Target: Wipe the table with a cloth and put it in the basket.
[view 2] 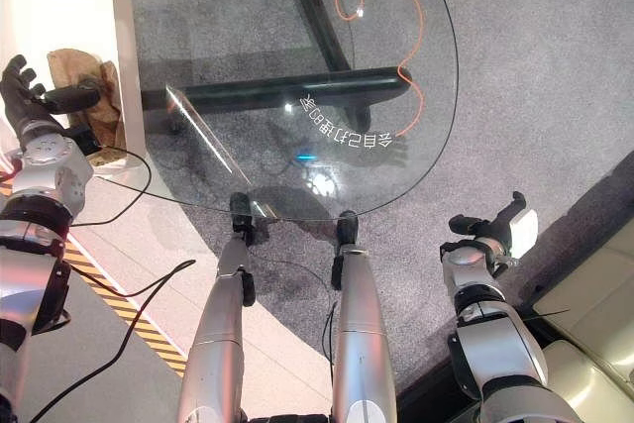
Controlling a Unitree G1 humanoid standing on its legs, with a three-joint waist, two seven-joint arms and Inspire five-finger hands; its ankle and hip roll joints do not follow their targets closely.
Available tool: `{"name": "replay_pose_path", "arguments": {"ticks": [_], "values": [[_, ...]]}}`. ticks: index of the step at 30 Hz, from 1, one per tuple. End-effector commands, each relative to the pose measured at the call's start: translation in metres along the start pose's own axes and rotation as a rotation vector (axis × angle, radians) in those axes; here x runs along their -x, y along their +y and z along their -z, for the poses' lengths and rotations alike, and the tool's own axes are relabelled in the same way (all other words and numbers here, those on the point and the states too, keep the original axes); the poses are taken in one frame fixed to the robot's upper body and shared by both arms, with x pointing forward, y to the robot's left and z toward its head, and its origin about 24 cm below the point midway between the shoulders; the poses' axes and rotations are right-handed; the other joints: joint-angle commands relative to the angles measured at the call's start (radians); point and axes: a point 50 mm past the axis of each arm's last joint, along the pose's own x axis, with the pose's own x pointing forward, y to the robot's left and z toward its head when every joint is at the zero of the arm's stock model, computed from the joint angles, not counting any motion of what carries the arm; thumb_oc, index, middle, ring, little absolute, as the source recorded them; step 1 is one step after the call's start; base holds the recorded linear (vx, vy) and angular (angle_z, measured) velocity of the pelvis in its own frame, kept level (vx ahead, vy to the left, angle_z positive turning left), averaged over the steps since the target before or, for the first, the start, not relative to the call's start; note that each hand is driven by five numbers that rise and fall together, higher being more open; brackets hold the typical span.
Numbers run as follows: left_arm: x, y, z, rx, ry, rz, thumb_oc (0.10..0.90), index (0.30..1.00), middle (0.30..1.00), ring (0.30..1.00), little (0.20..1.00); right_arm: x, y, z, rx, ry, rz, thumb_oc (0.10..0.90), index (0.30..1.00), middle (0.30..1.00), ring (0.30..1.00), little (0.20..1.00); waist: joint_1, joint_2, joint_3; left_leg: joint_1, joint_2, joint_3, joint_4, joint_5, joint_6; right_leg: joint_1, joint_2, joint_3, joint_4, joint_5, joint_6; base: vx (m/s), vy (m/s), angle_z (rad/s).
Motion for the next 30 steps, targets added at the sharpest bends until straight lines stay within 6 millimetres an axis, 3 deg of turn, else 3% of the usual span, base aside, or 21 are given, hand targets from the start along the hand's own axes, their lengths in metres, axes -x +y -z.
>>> {"name": "replay_pose_path", "arguments": {"ticks": [1,15,25,30], "values": [[-0.016,0.035,-0.040,-0.006,-0.117,-0.137,0.800,0.900,0.900,0.900,0.900,-0.009,-0.021,0.009,0.050,-0.003,0.088,0.800,0.900,0.900,0.900,0.900,0.011,-0.018,-0.025,0.033,-0.073,0.101,0.163,-0.212,0.086,0.066,0.088,-0.012,-0.252,0.136,-0.014,0.00,0.000,0.00],[-0.015,0.038,-0.048,0.069,-0.174,-0.158,0.800,0.900,0.900,0.900,0.900,-0.004,-0.015,0.018,0.062,0.014,0.058,0.800,0.900,0.900,0.900,0.900,0.011,-0.018,-0.025,0.080,-0.076,0.088,0.128,-0.201,0.086,0.106,0.101,0.000,-0.270,0.141,-0.013,0.00,-0.011,0.00],[-0.009,0.043,-0.057,0.198,-0.308,-0.119,0.800,0.900,0.900,0.900,0.900,0.008,-0.011,0.050,0.118,0.082,0.028,0.800,0.900,0.900,0.900,0.900,0.031,-0.011,-0.025,0.300,-0.083,0.080,0.000,-0.171,0.071,0.325,0.088,-0.009,-0.364,0.156,0.008,-0.04,-0.051,-0.02],[-0.007,0.047,-0.057,0.195,-0.335,-0.093,0.800,0.900,0.900,0.900,0.900,0.011,-0.018,0.070,0.161,0.136,0.016,0.800,0.900,0.900,0.900,0.900,0.041,-0.009,-0.073,0.380,-0.079,0.083,-0.037,-0.166,0.064,0.409,0.066,-0.024,-0.402,0.158,0.012,0.00,-0.028,0.04]]}}
